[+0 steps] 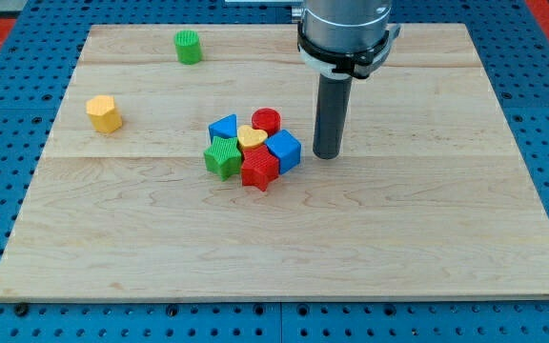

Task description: Slide group of blocks a bit left and down

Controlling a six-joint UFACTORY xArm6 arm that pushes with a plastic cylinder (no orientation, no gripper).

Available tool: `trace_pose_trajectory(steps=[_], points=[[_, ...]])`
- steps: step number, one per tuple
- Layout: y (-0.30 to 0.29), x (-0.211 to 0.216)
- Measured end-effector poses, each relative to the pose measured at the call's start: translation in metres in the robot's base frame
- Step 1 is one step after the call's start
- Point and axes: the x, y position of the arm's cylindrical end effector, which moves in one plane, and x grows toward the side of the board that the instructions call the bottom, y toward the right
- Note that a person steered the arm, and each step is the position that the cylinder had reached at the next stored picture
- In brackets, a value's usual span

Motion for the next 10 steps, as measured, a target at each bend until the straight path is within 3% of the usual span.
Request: trace_pose_trajectory(steps=[2, 4, 5, 10], points=[[-0.035, -0.007], [0.013, -0.036], [0.006, -0.059], [-0.027, -0.051]])
